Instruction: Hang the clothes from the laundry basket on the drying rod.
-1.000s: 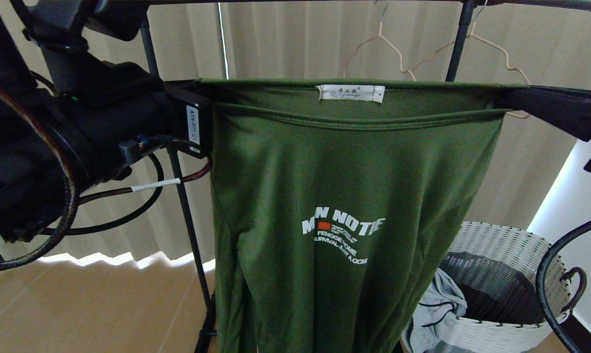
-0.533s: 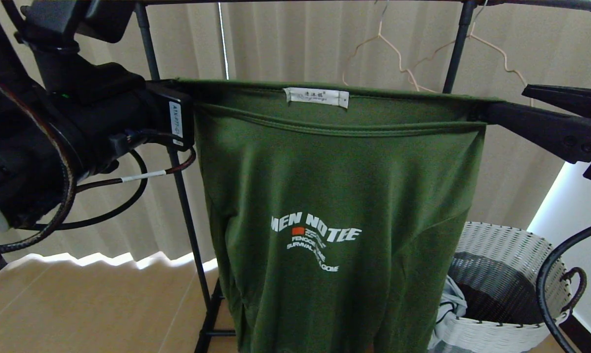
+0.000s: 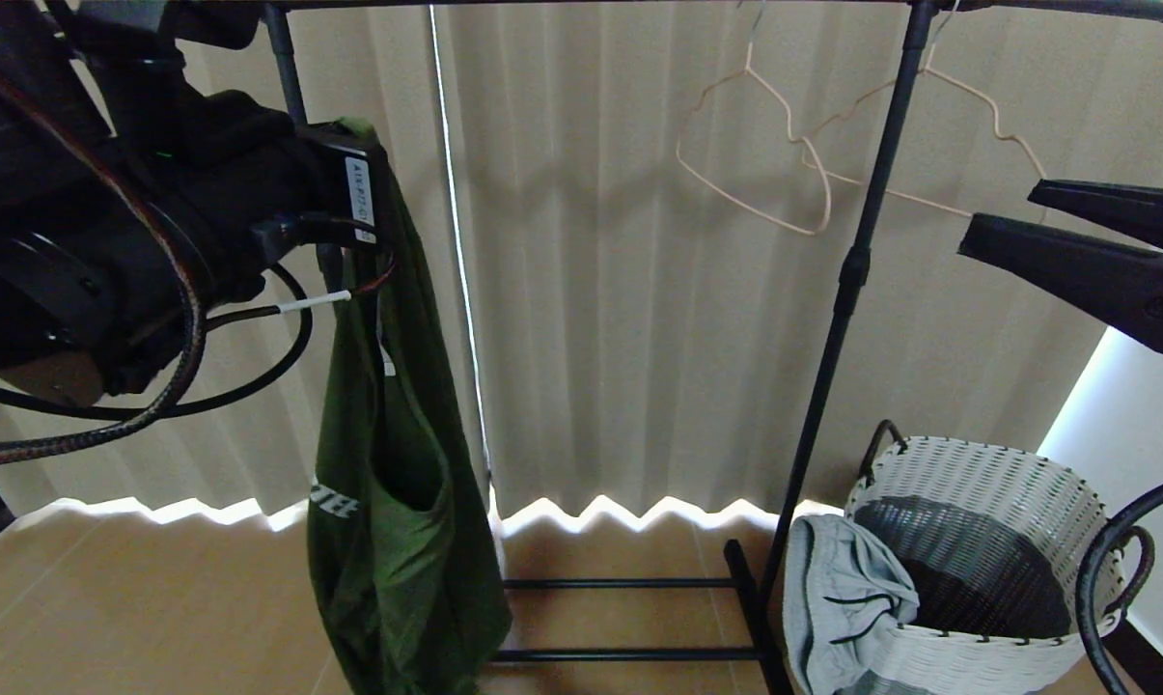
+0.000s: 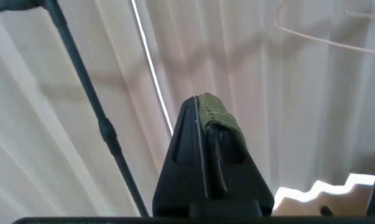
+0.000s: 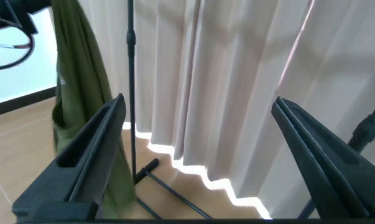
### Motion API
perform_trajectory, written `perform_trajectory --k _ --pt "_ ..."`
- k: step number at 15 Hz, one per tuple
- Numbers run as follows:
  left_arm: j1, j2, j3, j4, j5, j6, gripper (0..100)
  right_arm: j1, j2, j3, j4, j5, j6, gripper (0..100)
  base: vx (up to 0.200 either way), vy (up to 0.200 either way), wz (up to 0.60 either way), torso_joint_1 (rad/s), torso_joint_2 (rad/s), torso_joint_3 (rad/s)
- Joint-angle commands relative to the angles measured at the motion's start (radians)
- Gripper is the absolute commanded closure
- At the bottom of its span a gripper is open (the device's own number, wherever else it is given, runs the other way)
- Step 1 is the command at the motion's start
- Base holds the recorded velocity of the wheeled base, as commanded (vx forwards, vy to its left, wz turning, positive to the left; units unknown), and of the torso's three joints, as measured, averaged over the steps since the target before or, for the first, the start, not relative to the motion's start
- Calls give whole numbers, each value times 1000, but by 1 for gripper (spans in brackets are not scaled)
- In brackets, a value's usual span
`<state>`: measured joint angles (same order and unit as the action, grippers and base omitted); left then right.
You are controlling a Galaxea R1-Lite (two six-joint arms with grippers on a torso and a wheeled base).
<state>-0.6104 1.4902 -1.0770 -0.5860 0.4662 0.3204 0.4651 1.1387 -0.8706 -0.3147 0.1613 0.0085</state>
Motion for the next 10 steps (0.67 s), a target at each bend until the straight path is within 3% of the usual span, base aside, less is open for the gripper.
perform_trajectory --k 1,3,6,9,10 --pt "1 2 9 5 0 3 100 -8 -4 16 2 -5 -9 0 0 0 0 0 0 0" --pt "3 -28 48 11 0 5 100 -45 -27 55 6 -22 -68 0 0 0 0 0 0 0" --pt "21 -127 112 130 -12 6 100 -146 -40 87 16 -106 -171 0 0 0 0 0 0 0" --pt "21 -188 141 204 -17 3 100 -217 -40 90 29 -152 -194 0 0 0 0 0 0 0" --pt "23 -237 166 252 -64 5 100 -273 -48 88 71 -157 -194 0 0 0 0 0 0 0"
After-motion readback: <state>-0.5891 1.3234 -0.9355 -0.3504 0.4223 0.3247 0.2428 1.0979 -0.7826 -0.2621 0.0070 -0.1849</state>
